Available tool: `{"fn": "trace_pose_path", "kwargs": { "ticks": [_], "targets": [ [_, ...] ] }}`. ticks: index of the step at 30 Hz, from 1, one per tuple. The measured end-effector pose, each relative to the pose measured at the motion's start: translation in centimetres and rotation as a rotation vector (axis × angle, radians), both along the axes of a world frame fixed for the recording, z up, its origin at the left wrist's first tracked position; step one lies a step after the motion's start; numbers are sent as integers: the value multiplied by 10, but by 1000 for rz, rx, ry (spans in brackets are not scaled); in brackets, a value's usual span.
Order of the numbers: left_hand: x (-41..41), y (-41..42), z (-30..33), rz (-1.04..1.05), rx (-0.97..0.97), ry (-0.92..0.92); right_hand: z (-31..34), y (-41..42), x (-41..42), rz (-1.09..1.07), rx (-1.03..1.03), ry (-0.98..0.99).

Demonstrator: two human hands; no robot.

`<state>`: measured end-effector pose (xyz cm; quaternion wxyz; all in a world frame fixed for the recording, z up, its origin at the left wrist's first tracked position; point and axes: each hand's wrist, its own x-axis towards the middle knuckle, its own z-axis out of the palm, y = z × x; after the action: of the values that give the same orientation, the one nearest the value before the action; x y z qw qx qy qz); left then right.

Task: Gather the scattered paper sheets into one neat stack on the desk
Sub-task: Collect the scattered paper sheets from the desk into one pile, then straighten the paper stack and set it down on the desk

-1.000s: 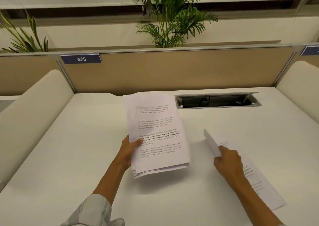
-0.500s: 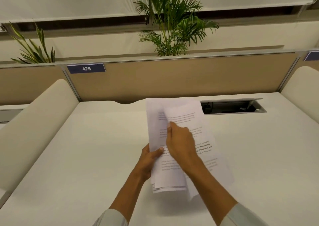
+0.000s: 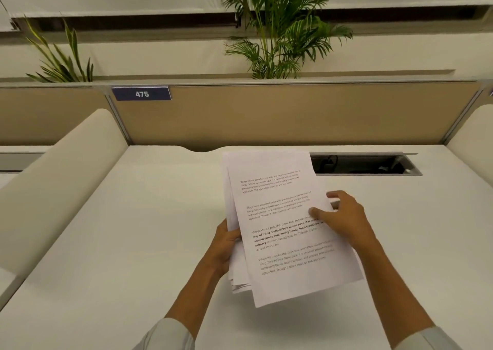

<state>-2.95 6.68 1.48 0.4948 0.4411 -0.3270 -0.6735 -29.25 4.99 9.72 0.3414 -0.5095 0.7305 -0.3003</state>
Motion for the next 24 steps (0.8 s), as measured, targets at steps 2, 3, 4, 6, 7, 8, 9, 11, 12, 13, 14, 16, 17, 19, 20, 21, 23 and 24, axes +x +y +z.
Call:
{"fn": "trace_pose_path", "kwargs": {
  "ticks": [2,3,4,6,7,8,9,11,12,13,14,16,17,19,20,21,23,24],
  "targets": [
    [1,-2,2,-16,-30,-43,-7,3,-8,-12,-10,-168],
    [1,-3,3,-21,-48,-68,-11,4,-11,-20,-25,-212],
    [1,-5,5,-22,-65,-89,-14,5,-11,-33,-44,-252],
    [1,-7,8,-22,-94,-117,-18,7,-12,-59,-81,-324],
    [1,-9,8,-23,-103,-123,-19,7,-12,-71,-96,-347],
    [2,-10,9,-26,-110,-123,-20,8,-11,-85,-109,-360],
    [2,-10,10,-29,-115,-119,-20,8,-11,-103,-124,-367],
    [3,-11,12,-32,-120,-107,-21,7,-10,-133,-159,-370],
    [4,-12,13,-29,-119,-100,-22,7,-11,-142,-169,-359],
    [4,-12,13,-26,-115,-93,-22,7,-11,-148,-172,-343],
    [4,-12,13,-22,-110,-87,-21,7,-12,-152,-171,-336],
    [4,-12,12,-13,-97,-85,-21,7,-13,-157,-166,-358],
    [4,-12,11,-9,-89,-88,-21,7,-14,-158,-165,-374],
    [4,-12,10,-2,-72,-97,-21,8,-15,-149,-158,-400],
    [4,-11,10,1,-67,-103,-21,8,-15,-143,-151,-415],
    [4,-11,9,0,-64,-108,-21,7,-15,-137,-144,-431],
    [5,-11,8,-13,-67,-98,-21,6,-15,-128,-140,-479],
    [6,-11,8,-21,-70,-89,-21,6,-15,-122,-140,-498]
  ]
}}
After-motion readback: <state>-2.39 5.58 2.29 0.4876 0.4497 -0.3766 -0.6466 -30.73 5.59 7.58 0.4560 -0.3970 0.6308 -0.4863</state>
